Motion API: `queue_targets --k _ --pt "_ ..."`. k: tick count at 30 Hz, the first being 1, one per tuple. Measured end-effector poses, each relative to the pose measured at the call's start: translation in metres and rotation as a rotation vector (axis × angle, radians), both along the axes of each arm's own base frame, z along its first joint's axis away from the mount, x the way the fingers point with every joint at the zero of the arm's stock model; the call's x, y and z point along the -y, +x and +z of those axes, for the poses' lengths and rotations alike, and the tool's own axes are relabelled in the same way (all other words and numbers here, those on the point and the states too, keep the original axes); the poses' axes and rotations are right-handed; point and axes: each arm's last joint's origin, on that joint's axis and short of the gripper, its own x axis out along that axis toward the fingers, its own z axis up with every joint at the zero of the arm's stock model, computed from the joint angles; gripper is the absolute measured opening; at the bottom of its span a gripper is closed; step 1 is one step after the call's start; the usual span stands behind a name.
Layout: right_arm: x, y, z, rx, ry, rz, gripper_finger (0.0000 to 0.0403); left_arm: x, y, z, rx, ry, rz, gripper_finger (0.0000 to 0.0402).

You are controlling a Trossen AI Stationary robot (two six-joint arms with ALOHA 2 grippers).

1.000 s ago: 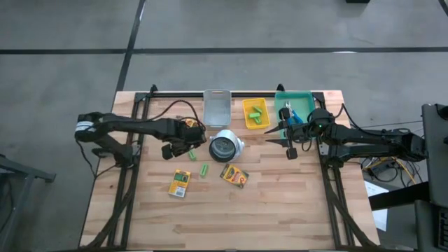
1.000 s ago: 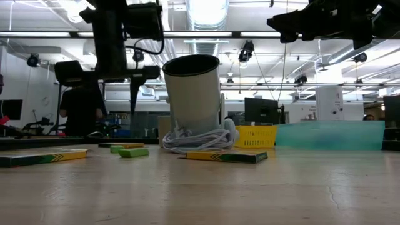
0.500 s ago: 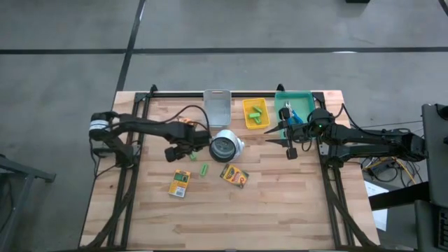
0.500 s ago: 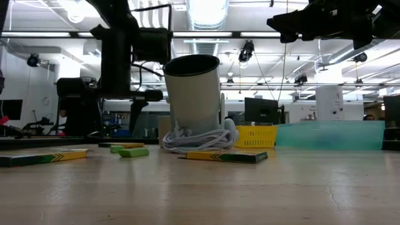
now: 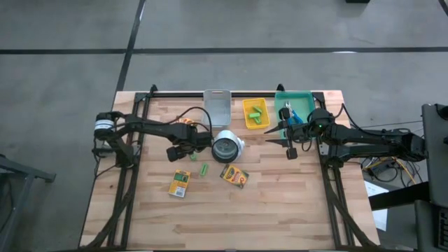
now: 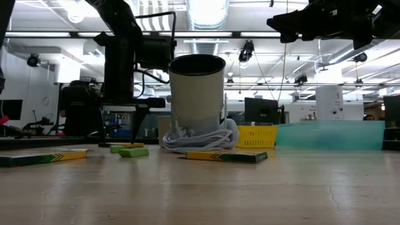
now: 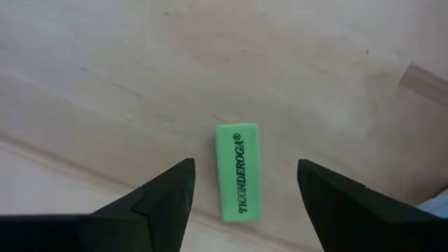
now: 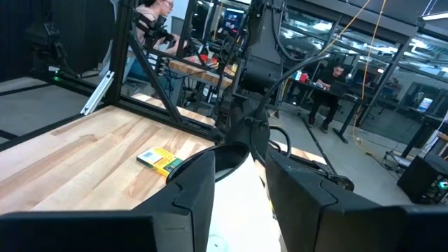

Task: Pick & Place School Supplies
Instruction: Put the green eraser into the yellow bin

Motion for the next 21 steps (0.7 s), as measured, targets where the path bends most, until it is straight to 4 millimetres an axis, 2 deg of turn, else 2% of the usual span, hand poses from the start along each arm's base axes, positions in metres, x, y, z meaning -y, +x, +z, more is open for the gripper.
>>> queue_targets --k 9,16,21 --pt "0.0 0.0 0.0 0.0 0.0 0.0 0.0127 -0.001 -0.006 0.001 0.01 -0.045 0.101 0.0235" --pt "0.0 0.0 0.0 0.0 0.0 0.0 0.0118 -0.005 -0.007 0.006 0.039 -0.089 0.107 0.0231" --pt "0.0 0.0 0.0 0.0 0.0 0.0 0.0117 -0.006 -0.011 -0.005 0.056 -0.127 0.113 0.0231"
